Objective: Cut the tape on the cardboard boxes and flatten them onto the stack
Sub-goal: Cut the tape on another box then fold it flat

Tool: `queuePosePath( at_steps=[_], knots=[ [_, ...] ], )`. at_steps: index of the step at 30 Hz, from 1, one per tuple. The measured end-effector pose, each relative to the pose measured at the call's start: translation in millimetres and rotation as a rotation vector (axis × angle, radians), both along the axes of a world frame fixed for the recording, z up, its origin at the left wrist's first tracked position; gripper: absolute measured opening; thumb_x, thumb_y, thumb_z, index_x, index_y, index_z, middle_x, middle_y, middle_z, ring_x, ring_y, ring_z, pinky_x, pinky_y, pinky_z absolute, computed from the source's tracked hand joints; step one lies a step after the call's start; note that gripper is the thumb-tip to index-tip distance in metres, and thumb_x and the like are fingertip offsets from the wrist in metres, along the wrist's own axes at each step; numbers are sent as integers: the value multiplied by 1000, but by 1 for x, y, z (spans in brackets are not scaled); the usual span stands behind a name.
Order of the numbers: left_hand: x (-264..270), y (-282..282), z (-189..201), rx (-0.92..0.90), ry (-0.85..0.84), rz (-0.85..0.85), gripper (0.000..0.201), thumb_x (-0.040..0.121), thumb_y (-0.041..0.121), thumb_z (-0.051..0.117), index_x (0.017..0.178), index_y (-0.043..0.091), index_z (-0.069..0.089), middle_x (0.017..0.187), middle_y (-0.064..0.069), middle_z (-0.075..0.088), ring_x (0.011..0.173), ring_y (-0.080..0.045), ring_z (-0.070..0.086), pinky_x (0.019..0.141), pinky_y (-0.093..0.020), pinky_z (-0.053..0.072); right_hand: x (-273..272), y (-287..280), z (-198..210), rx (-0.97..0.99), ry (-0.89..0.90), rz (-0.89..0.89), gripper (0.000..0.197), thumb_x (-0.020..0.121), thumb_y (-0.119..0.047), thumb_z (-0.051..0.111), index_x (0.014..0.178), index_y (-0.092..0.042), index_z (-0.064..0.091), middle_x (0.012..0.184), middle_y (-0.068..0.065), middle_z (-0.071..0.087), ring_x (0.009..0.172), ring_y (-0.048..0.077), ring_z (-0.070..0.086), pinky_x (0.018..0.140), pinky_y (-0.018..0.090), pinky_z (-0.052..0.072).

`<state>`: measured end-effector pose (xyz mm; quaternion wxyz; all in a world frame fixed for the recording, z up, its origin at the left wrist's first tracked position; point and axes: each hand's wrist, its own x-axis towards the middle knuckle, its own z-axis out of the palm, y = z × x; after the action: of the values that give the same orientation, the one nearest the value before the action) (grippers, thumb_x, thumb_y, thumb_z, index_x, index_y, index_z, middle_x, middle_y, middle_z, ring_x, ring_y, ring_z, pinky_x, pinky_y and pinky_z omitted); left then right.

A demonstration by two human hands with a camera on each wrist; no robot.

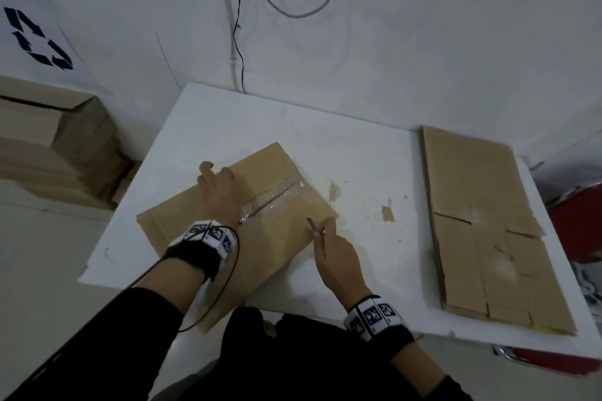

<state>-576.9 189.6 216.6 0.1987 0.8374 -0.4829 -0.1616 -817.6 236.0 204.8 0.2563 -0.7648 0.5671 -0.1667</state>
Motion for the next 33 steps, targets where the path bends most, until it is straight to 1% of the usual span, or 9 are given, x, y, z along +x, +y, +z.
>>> queuePosePath(
  at_steps=[5,9,14,17,20,23,26,29,33],
  knots=[
    [44,16,-2,105,96,38,29,81,-1,59,109,1,64,122,-22,44,107,-38,51,95,-39,44,16,-10,12,-79,25,-10,9,103,-18,39,95,-18,38,54,-10,42,44,17,42,52,30,23],
    [54,36,-6,31,143,94,18,84,1,56,97,4,68,107,-18,59,99,-34,58,90,-36,44,54,-20,13,-44,-110,76,8,101,-15,43,92,-15,43,82,-2,48,71,16,46,57,27,32],
    [67,59,-16,3,194,104,20,78,-2,58,80,16,67,93,-9,68,95,-26,62,86,-33,47,110,-20,6,5,-93,259,4,100,-19,43,101,-16,46,99,-1,52,79,16,53,64,30,42],
    [71,67,-16,-8,227,119,20,76,-6,58,78,10,70,90,-12,70,95,-28,63,84,-31,48,128,-18,-3,-18,51,424,9,101,-29,39,101,-21,42,89,3,57,76,21,55,64,40,48],
    [68,73,-10,96,86,230,17,79,8,61,72,23,68,91,3,70,104,-23,58,95,-40,35,129,-17,-13,4,137,416,12,99,-38,35,94,-26,37,78,3,52,69,22,51,59,41,48],
    [77,82,-2,211,-71,266,18,85,14,56,90,26,68,106,-3,61,110,-28,49,97,-46,27,127,-20,-21,61,110,399,11,99,-38,37,95,-29,40,79,2,56,71,20,54,61,39,50],
    [87,83,-4,12,-36,116,25,79,1,55,97,13,66,106,-12,55,109,-35,44,88,-42,36,129,-28,-17,228,-106,281,14,101,-34,45,95,-22,45,83,1,61,71,15,56,61,31,45],
    [74,70,1,-202,27,-77,16,78,4,62,92,12,66,92,-8,57,95,-27,47,81,-35,40,122,-36,-8,454,-571,6,16,102,-25,49,92,-14,48,98,5,70,64,5,52,56,21,40],
    [25,44,13,-202,233,-307,14,82,3,60,90,8,70,88,-10,62,81,-19,53,81,-30,43,89,-50,0,189,-597,-340,7,101,-14,49,96,-9,51,92,1,63,74,10,54,66,20,44]
  ],
)
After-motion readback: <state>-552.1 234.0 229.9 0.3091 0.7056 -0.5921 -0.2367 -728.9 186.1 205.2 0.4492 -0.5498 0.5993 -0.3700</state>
